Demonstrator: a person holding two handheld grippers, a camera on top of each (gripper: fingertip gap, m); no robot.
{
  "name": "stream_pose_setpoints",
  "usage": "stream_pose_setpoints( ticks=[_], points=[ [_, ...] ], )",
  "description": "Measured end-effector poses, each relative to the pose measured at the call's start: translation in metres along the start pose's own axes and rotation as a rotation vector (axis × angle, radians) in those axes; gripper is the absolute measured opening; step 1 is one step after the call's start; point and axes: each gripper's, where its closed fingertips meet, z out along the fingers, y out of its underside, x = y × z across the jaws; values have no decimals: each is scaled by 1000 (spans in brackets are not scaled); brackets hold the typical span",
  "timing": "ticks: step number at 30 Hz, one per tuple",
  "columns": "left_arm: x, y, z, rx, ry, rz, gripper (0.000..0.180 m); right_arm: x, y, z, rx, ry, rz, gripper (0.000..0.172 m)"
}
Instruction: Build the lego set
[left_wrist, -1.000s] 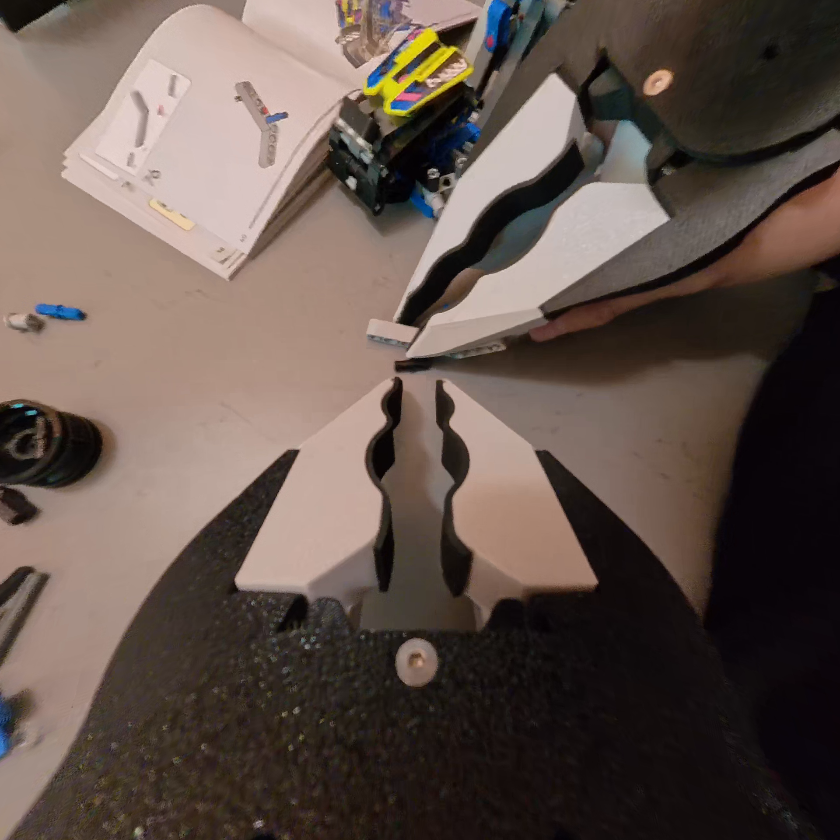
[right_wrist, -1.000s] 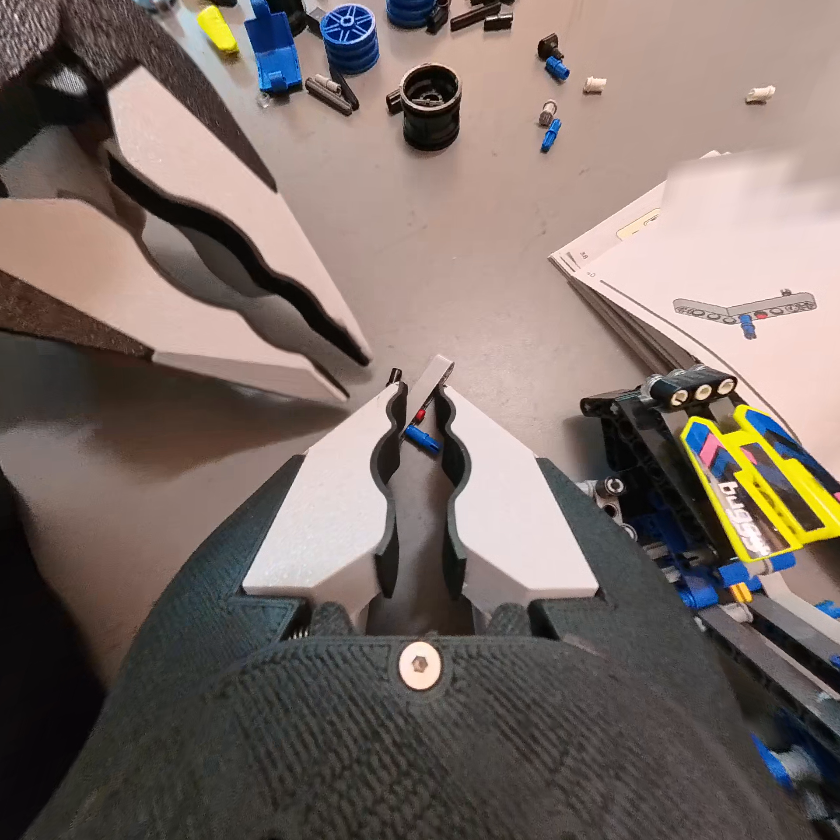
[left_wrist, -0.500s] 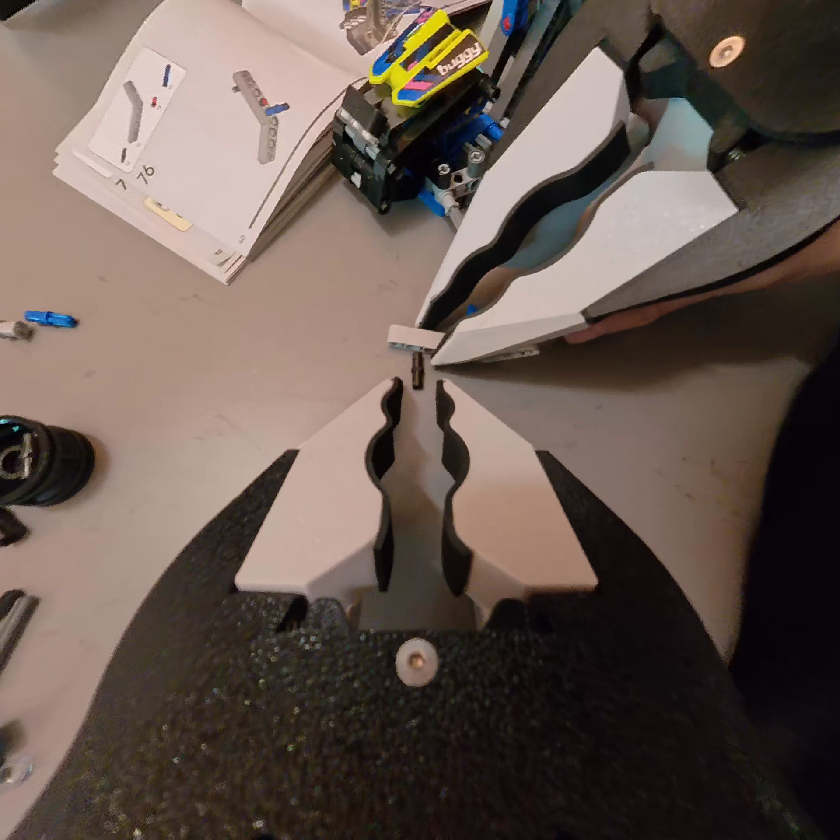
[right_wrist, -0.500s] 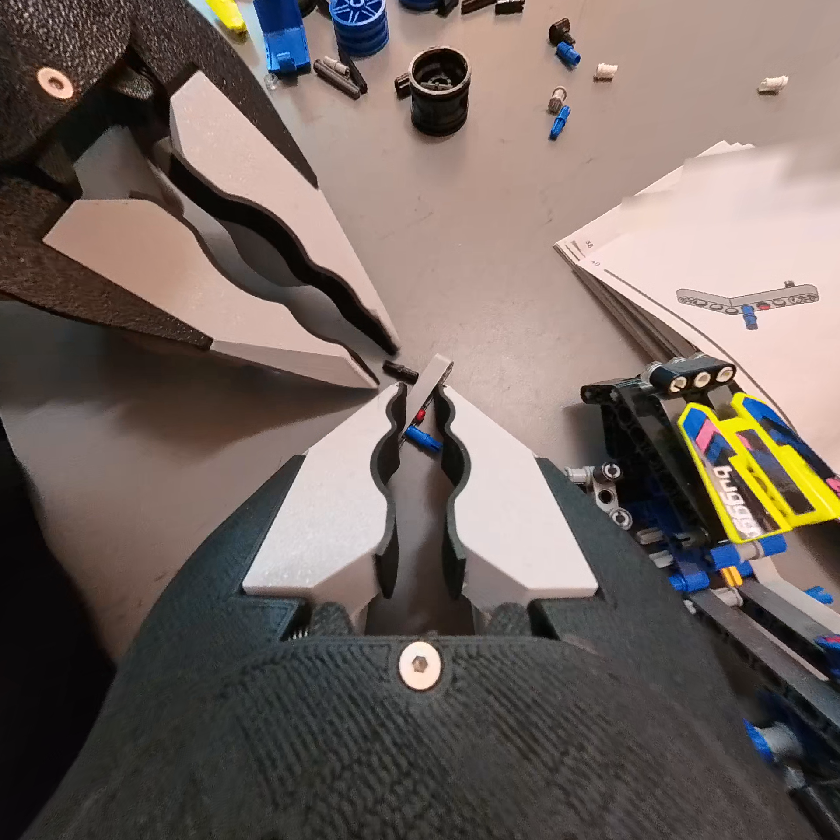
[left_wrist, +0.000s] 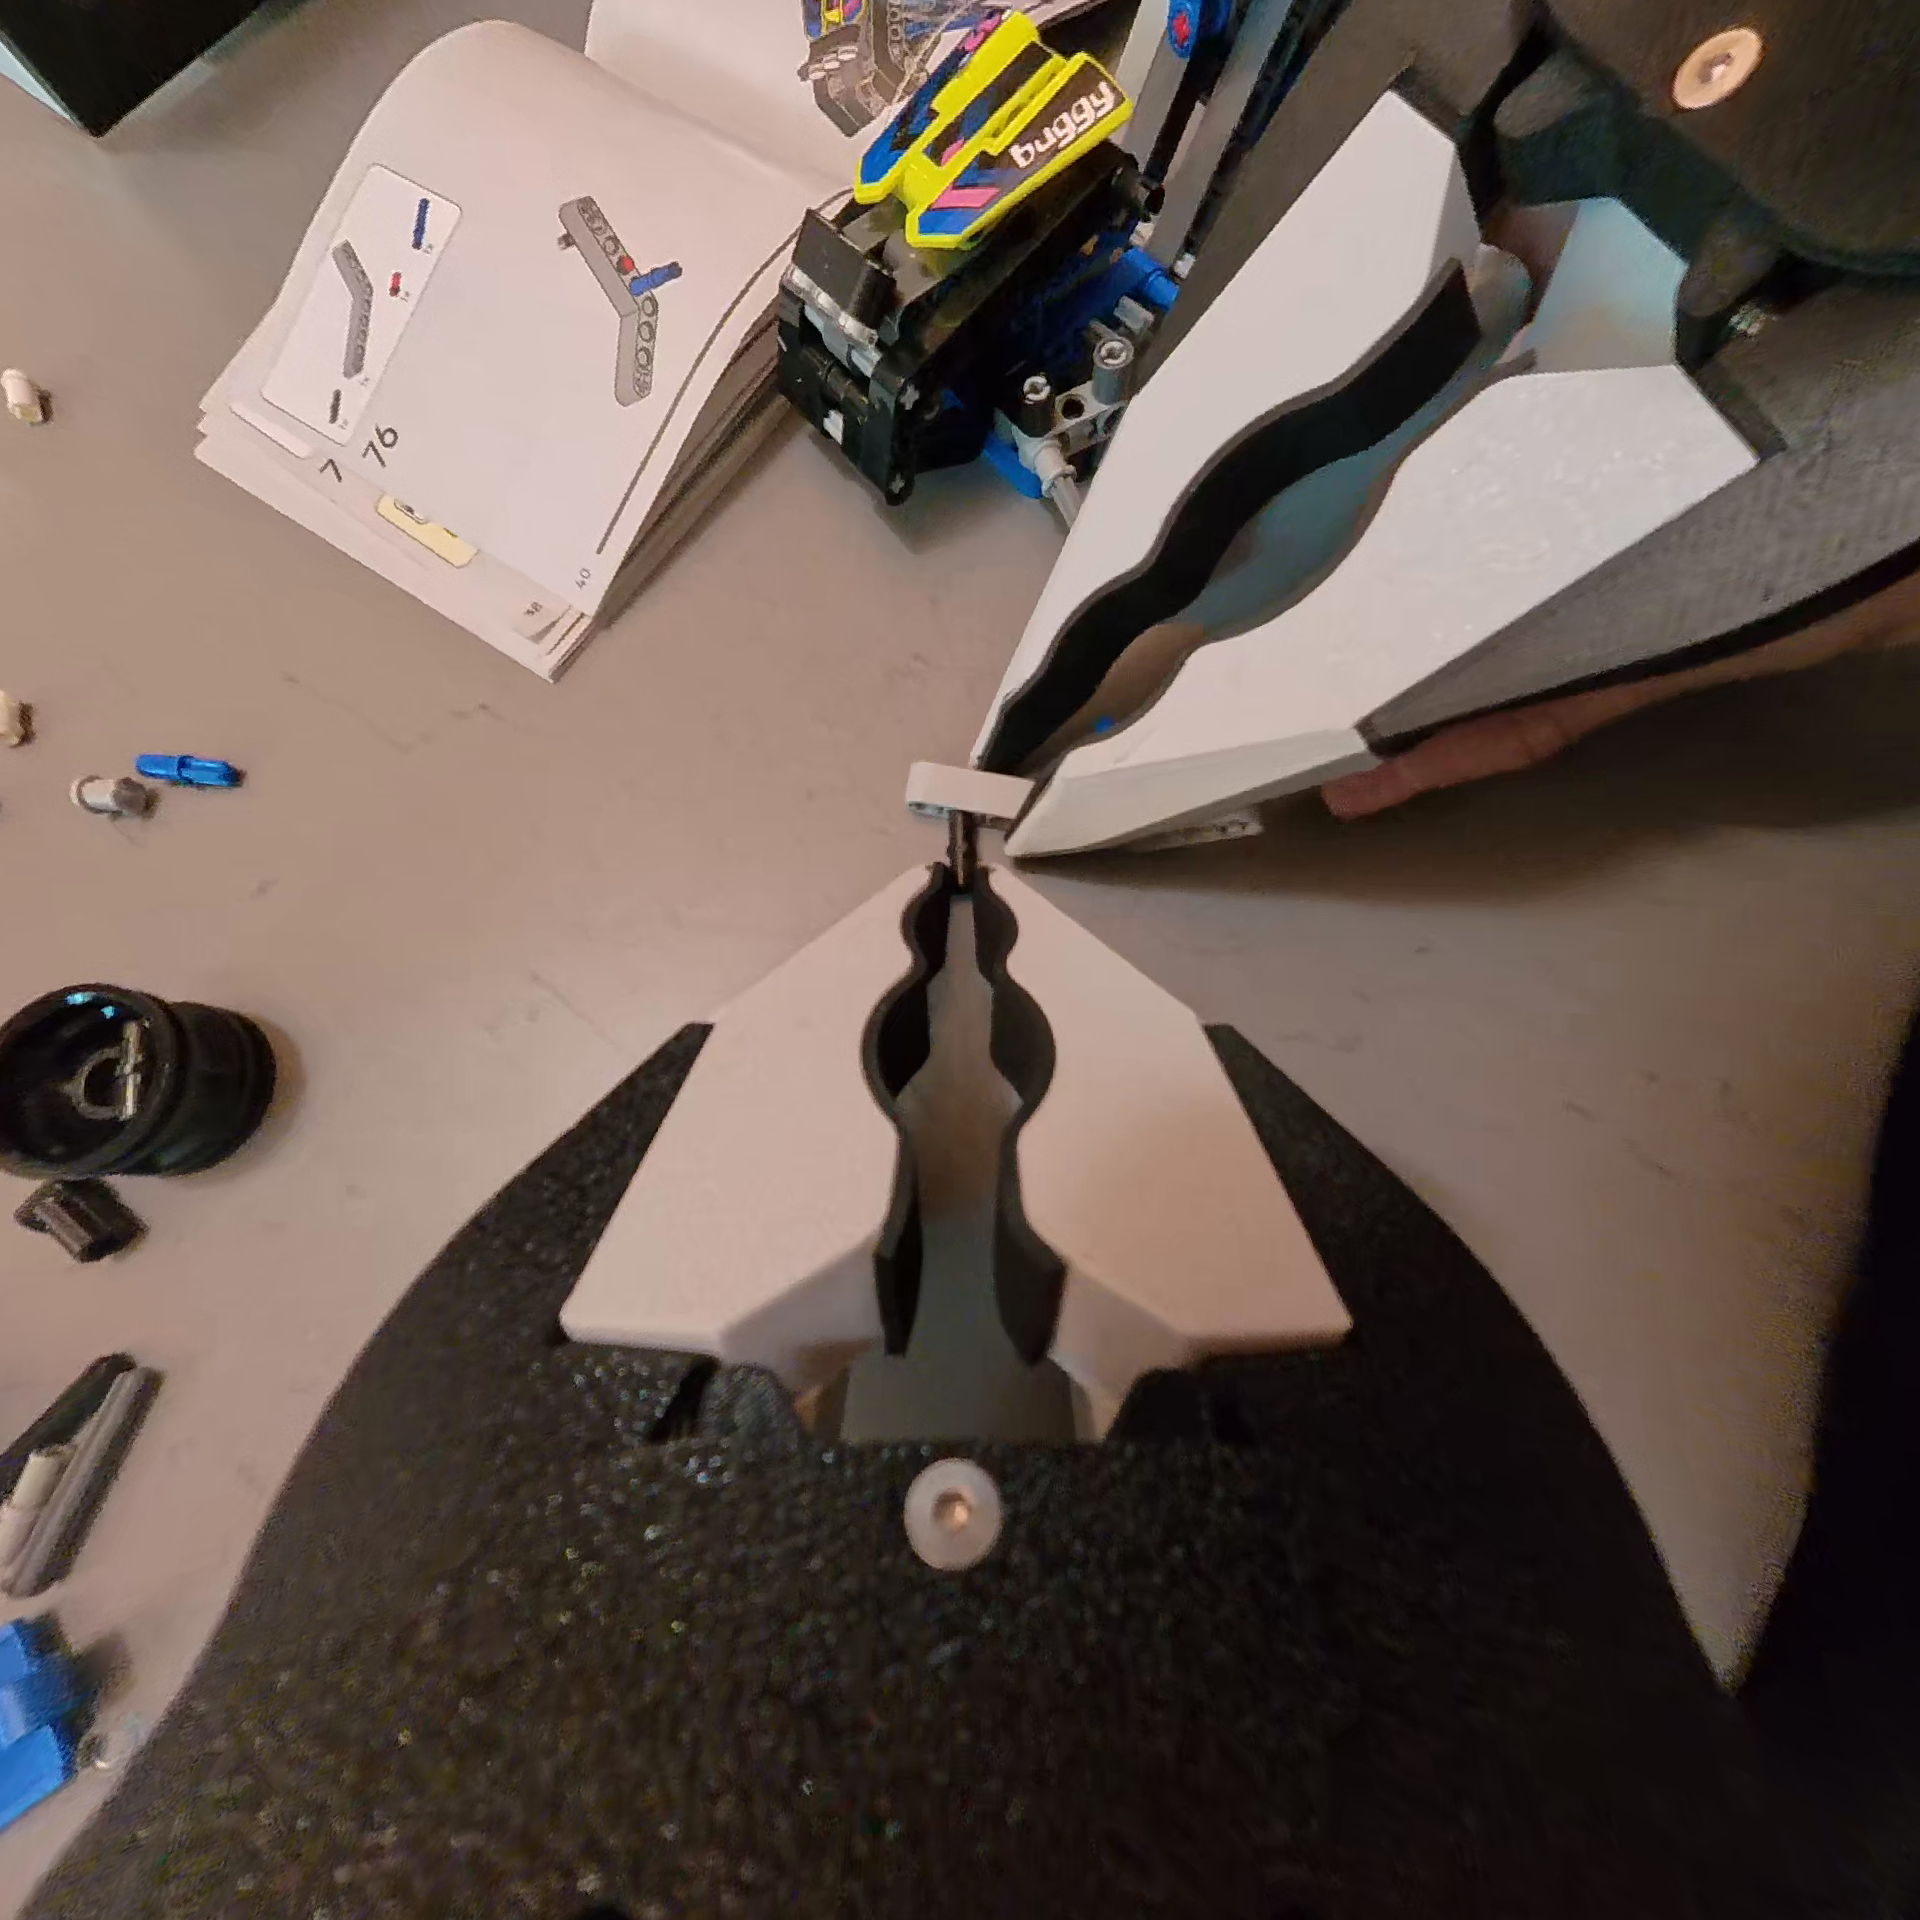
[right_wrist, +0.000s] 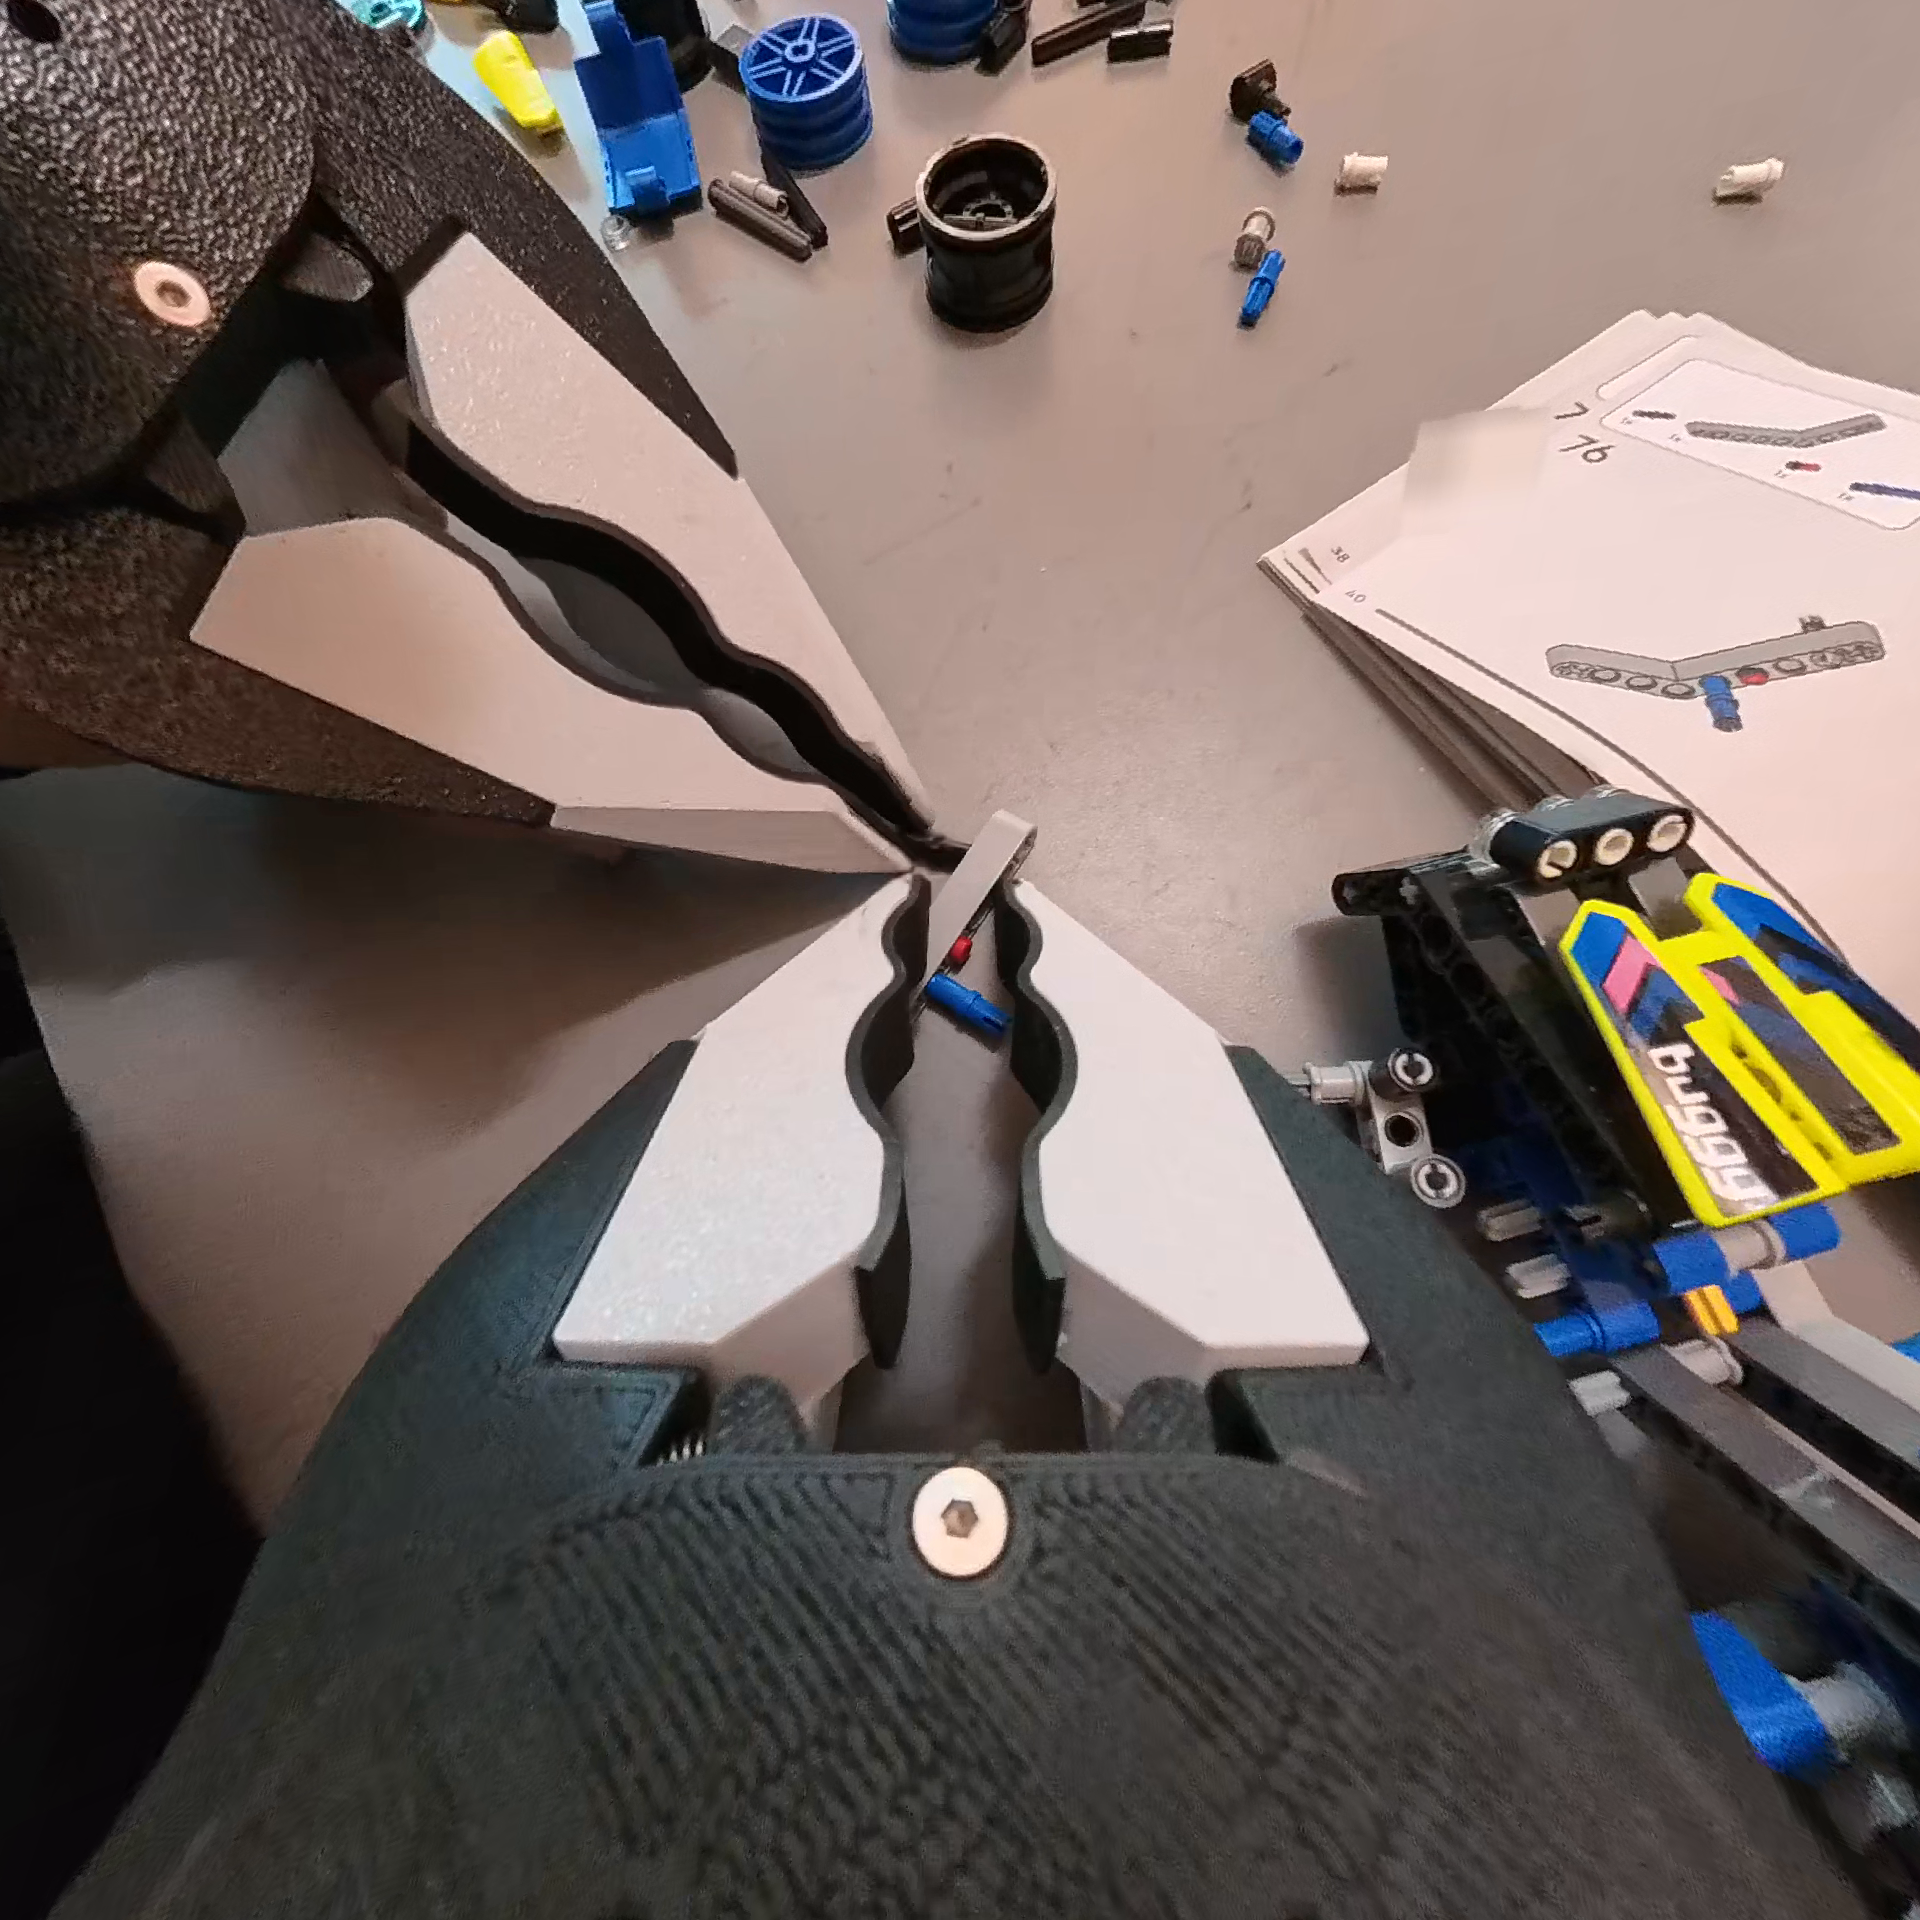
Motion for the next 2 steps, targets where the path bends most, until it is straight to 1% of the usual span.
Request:
stream_pose_setpoints(
  ticks=[1, 2],
  points=[
    [0, 0, 0, -2, 10, -12, 1, 0, 0, 0, 3, 1, -1, 11],
    [0, 0, 0, -3, 26, -29, 1, 1, 0, 0, 6, 2, 0, 11]
  ],
)
